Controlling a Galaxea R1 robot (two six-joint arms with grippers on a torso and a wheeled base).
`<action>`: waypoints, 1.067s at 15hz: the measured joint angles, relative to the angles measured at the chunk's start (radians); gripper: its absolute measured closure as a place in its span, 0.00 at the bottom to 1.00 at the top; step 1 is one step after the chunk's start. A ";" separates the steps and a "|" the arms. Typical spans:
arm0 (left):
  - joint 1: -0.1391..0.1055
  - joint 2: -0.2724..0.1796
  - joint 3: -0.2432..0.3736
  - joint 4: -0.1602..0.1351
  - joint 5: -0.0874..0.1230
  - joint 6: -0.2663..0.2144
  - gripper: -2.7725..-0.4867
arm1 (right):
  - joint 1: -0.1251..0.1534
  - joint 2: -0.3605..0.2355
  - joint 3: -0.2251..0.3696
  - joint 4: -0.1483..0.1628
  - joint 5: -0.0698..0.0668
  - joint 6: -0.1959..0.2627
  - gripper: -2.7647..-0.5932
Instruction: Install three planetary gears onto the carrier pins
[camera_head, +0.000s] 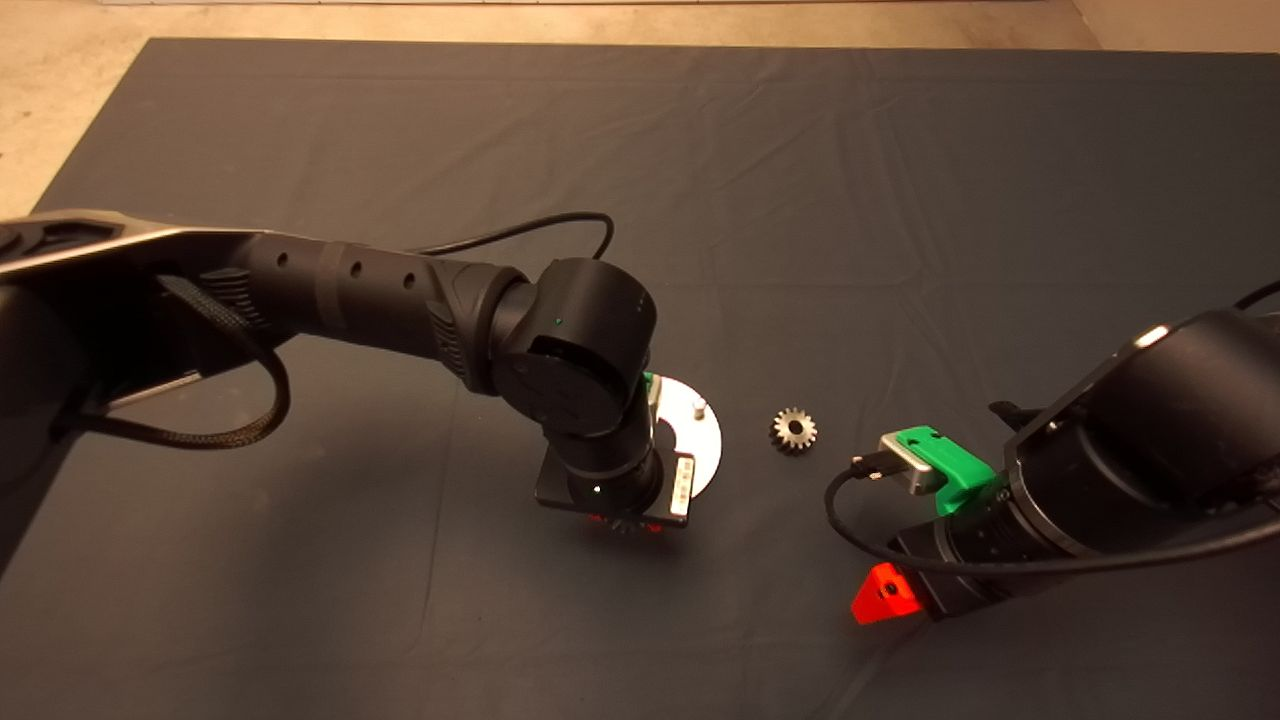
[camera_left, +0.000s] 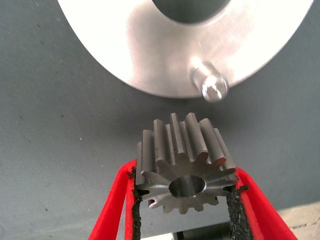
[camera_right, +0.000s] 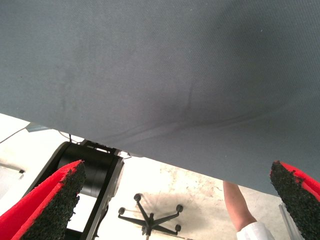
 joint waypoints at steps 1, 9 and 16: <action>0.000 0.012 -0.016 -0.003 0.003 -0.005 0.84 | 0.000 0.000 0.000 0.000 0.000 0.000 0.01; -0.022 0.081 -0.091 -0.020 -0.005 -0.020 0.84 | 0.000 0.000 0.000 0.000 -0.001 0.000 0.01; -0.033 0.087 -0.135 -0.043 -0.005 -0.023 0.84 | 0.000 0.000 0.000 0.000 -0.001 0.000 0.01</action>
